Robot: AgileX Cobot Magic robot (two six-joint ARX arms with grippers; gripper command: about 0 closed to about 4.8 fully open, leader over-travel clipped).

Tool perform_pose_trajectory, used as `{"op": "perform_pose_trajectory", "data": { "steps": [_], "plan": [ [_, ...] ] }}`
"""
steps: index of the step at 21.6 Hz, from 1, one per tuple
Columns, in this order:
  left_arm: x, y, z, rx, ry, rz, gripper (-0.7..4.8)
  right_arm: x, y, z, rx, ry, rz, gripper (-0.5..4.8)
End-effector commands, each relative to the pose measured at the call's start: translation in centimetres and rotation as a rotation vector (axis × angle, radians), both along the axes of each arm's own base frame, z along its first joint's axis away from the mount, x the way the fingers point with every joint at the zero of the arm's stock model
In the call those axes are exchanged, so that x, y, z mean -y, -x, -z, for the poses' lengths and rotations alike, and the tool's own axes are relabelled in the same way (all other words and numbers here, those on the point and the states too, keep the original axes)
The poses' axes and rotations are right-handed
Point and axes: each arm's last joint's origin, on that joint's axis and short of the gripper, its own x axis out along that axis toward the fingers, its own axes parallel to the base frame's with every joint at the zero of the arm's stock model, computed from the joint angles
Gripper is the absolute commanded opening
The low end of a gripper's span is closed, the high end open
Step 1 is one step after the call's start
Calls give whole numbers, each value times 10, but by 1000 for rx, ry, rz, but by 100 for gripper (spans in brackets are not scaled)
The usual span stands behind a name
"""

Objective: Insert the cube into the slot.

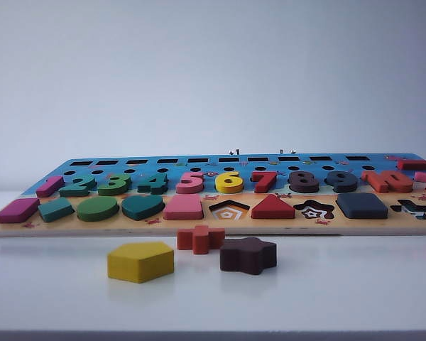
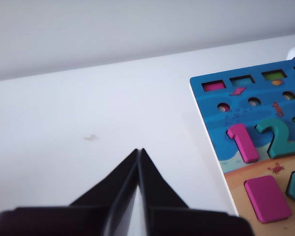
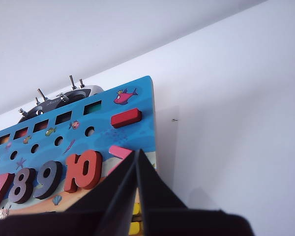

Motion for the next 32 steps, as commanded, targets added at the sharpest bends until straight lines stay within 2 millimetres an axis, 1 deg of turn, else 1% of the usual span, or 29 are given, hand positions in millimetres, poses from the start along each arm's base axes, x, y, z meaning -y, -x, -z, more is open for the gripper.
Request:
{"op": "perform_pose_trajectory", "data": {
  "steps": [1,8,14,32],
  "plan": [
    [0,0,3,-24,-5,-8,7,0,0,-1,15,0,-4,-4],
    [0,0,2,-20,-1,-8,7,0,0,-1,15,-1,-5,-4],
    [-1,0,2,-27,39,-25,7,0,0,-1,15,-1,-5,-4],
    [-1,0,2,-26,39,-24,7,0,0,-1,15,-1,-5,-4]
  ]
}}
